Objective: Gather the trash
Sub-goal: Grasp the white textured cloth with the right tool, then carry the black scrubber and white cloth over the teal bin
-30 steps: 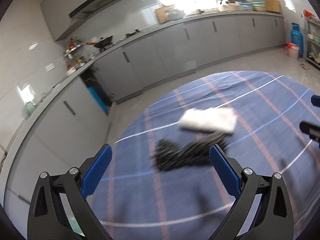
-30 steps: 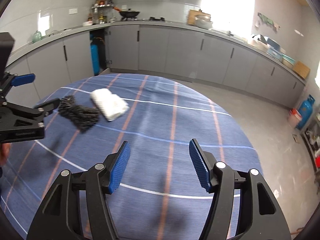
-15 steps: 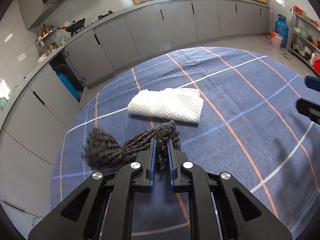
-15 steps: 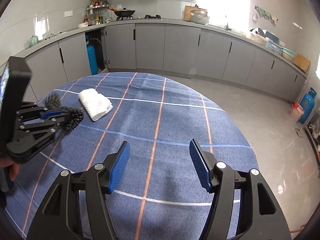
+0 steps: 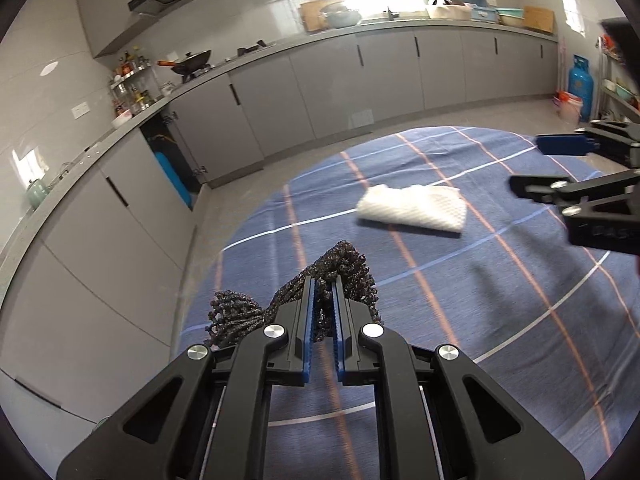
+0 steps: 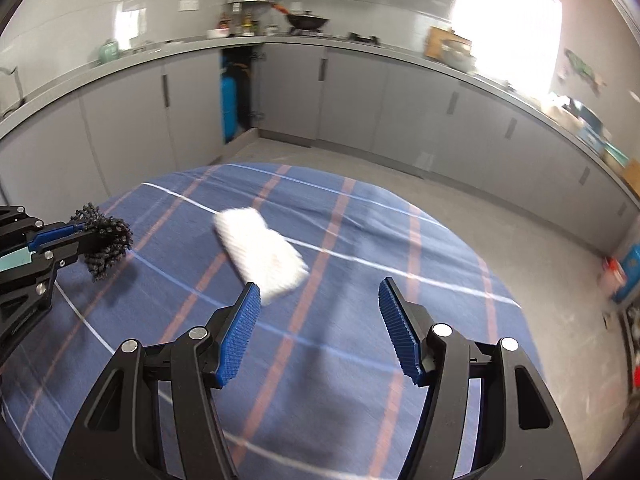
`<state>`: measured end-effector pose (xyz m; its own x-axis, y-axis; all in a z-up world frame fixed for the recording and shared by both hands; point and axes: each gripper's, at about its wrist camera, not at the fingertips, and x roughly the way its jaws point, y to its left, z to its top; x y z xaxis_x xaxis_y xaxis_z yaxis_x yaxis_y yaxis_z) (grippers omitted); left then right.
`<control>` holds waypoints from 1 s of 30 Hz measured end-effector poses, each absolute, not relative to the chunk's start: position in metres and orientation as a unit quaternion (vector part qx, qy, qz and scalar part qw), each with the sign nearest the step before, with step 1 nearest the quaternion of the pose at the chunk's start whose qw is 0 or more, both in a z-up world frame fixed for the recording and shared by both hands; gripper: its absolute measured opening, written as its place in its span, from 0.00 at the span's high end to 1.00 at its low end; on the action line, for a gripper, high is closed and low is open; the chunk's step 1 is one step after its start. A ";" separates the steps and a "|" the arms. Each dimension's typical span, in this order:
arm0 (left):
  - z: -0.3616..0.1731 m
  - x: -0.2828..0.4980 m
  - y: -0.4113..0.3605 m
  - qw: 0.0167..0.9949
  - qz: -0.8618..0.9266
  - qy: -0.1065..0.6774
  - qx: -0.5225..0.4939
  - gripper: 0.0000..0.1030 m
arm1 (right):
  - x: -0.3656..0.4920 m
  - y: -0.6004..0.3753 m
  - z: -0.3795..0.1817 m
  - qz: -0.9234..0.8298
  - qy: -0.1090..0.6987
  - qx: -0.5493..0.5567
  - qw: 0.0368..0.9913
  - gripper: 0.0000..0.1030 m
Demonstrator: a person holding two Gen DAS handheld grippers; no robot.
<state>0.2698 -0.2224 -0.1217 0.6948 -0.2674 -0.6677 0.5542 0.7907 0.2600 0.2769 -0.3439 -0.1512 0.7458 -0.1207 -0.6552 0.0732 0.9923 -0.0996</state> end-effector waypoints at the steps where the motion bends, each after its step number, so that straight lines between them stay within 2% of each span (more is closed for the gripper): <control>1: -0.122 0.271 -0.218 0.894 -0.229 0.316 0.222 0.92 | 0.287 -0.337 -0.155 -0.045 0.353 -0.042 0.934 0.40; 8: -0.126 0.278 -0.202 0.896 -0.222 0.319 0.213 0.92 | 0.335 -0.325 -0.187 -0.032 0.389 -0.046 0.919 0.43; 11: -0.128 0.282 -0.198 0.897 -0.221 0.322 0.207 0.92 | 0.346 -0.328 -0.201 -0.026 0.414 -0.031 0.909 0.57; 12: -0.129 0.283 -0.198 0.897 -0.220 0.323 0.205 0.92 | 0.349 -0.329 -0.205 -0.017 0.423 -0.021 0.906 0.66; 14: -0.131 0.286 -0.196 0.897 -0.218 0.326 0.202 0.92 | 0.349 -0.330 -0.206 -0.008 0.424 -0.012 0.905 0.72; 15: -0.131 0.286 -0.195 0.898 -0.217 0.326 0.201 0.92 | 0.349 -0.329 -0.206 -0.006 0.426 -0.013 0.904 0.84; 16: -0.131 0.286 -0.194 0.899 -0.215 0.326 0.200 0.92 | 0.348 -0.330 -0.205 -0.004 0.428 -0.009 0.904 0.87; 30: -0.112 0.255 -0.152 0.910 -0.188 0.313 0.197 0.92 | 0.273 -0.303 -0.169 0.016 0.395 0.016 0.918 0.89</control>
